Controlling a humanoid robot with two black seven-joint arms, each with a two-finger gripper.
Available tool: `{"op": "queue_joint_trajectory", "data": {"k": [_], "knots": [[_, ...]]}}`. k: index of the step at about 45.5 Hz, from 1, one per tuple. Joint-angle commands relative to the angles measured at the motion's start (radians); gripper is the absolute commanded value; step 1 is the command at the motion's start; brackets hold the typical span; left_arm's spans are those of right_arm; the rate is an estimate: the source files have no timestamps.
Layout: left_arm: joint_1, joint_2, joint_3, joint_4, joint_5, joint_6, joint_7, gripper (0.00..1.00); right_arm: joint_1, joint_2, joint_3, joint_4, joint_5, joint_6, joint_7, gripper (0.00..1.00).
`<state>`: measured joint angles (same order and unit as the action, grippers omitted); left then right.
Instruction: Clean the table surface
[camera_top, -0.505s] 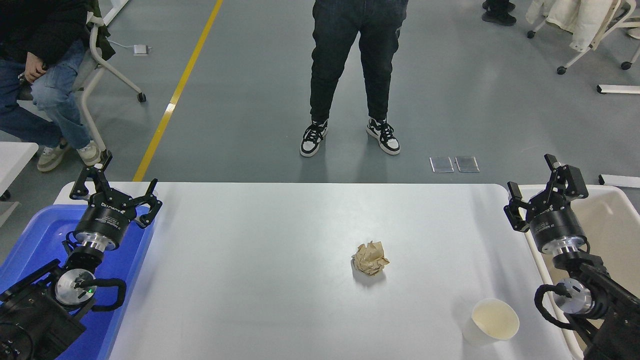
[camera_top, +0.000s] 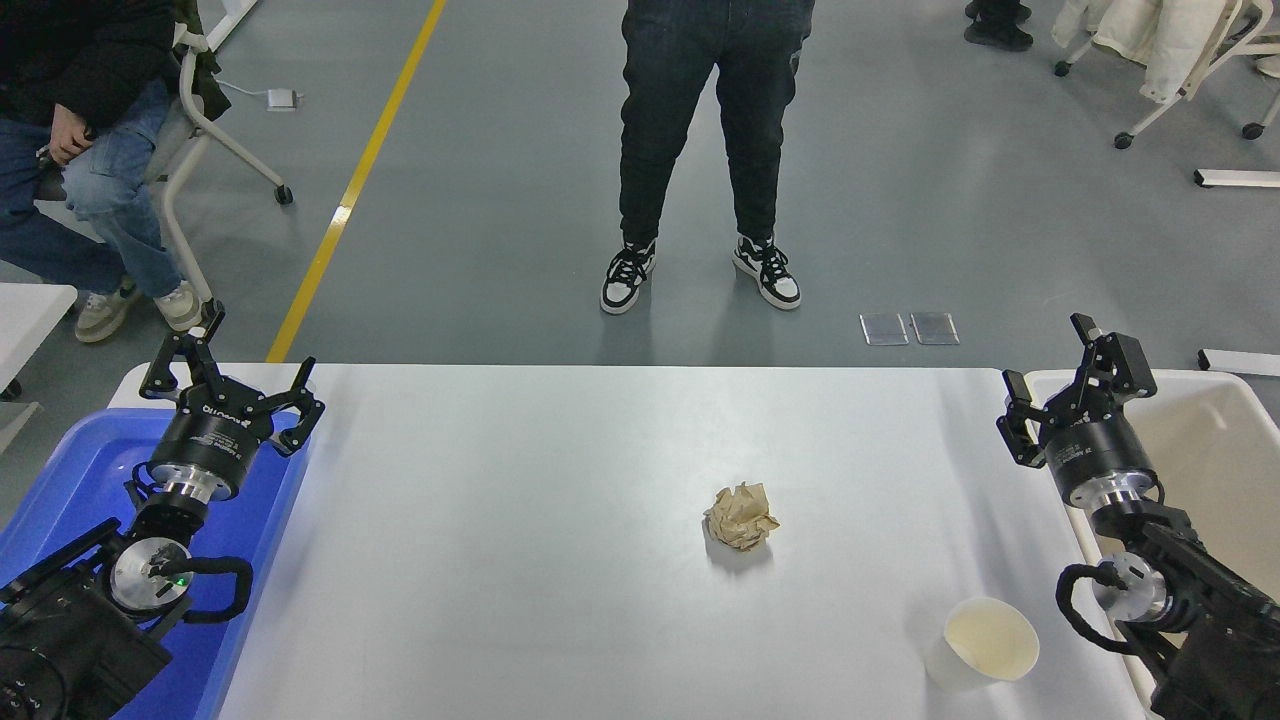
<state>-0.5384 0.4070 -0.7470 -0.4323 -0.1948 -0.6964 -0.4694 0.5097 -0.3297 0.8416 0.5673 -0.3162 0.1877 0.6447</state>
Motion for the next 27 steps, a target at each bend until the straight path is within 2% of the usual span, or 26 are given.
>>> {"op": "queue_joint_trajectory", "data": {"k": [1, 27], "knots": [[0.000, -0.001, 0.000, 0.000, 0.000, 0.000, 0.000, 1.00, 0.003, 0.004, 0.001, -0.004, 0.000, -0.001, 0.000, 1.00], [0.000, -0.001, 0.000, 0.000, 0.000, -0.002, 0.000, 1.00, 0.041, 0.011, 0.002, -0.010, 0.000, -0.005, -0.003, 1.00]]}}
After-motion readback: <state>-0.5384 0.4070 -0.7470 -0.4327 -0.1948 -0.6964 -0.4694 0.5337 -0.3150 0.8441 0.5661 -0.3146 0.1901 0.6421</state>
